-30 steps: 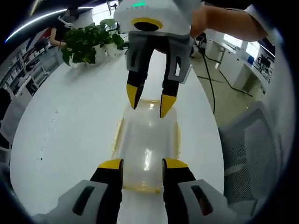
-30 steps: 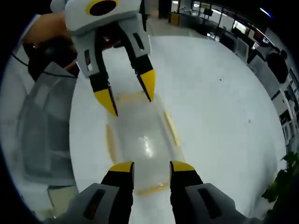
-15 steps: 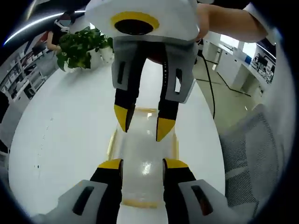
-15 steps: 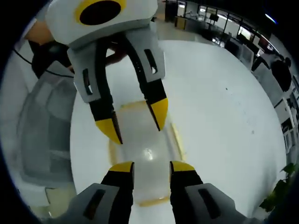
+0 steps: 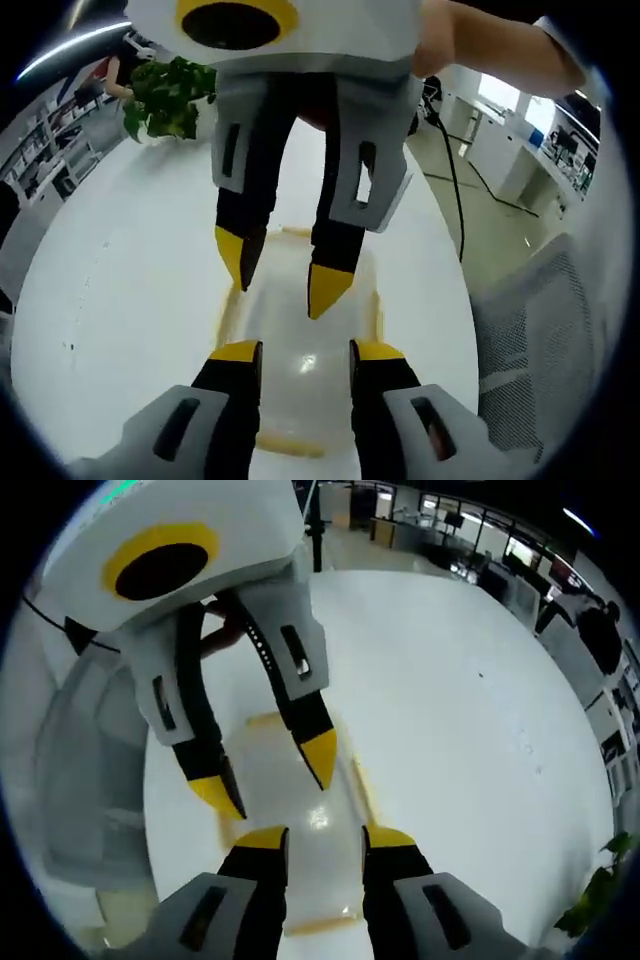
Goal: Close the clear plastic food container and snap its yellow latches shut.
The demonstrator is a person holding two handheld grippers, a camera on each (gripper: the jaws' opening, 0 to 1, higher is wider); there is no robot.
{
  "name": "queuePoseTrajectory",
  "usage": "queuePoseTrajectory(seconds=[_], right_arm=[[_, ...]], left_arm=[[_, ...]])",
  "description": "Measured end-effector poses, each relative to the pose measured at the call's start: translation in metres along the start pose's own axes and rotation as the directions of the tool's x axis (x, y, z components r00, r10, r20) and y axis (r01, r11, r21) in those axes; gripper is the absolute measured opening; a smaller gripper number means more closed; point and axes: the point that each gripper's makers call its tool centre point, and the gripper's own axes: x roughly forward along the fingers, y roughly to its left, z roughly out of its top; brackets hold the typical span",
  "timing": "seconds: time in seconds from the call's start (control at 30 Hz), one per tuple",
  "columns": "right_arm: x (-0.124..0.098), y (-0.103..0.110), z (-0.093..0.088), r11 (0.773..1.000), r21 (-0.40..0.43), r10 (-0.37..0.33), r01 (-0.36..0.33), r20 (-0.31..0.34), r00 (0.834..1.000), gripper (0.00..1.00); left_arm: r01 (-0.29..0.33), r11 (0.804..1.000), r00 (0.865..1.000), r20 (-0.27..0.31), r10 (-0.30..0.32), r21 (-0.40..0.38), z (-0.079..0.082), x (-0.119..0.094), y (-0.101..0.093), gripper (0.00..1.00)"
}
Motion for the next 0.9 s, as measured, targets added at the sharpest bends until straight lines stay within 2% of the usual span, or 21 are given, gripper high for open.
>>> queuePoseTrajectory(seconds=[0.2,0.37,0.5,0.77,0.9], right_arm=[[-0.003,-0.006,0.003,1.000,-0.001,-0.009,0.009,0.009,1.000,0.27],[-0.001,-0.011,0.006,1.000,-0.013,-0.014,0.014,0.016,1.000,0.28],[0.002,-0.013,0.009,1.000,-0.017,-0.013,0.014,0.019,1.000,0.29],[0.009,-0.014,0.011,1.000,-0.017,0.012,-0.011,0.011,1.000,0.31],[0.014,-0.016,0.010,1.000,-0.010,0.024,-0.024,0.001,1.000,0.31]], left_arm=[[0.007,1.000,1.000,0.023,-0.007,-0.019,-0.001,0.002,-0.006,0.39],[0.004,1.000,1.000,0.020,-0.004,-0.021,-0.001,0.002,-0.009,0.40],[0.005,1.000,1.000,0.022,-0.005,-0.016,-0.002,0.002,-0.013,0.45],[-0.026,1.000,1.000,0.012,0.026,0.016,-0.003,0.005,-0.020,0.53],[-0.054,0.995,0.999,-0.002,0.054,0.083,-0.006,0.007,-0.022,0.56]])
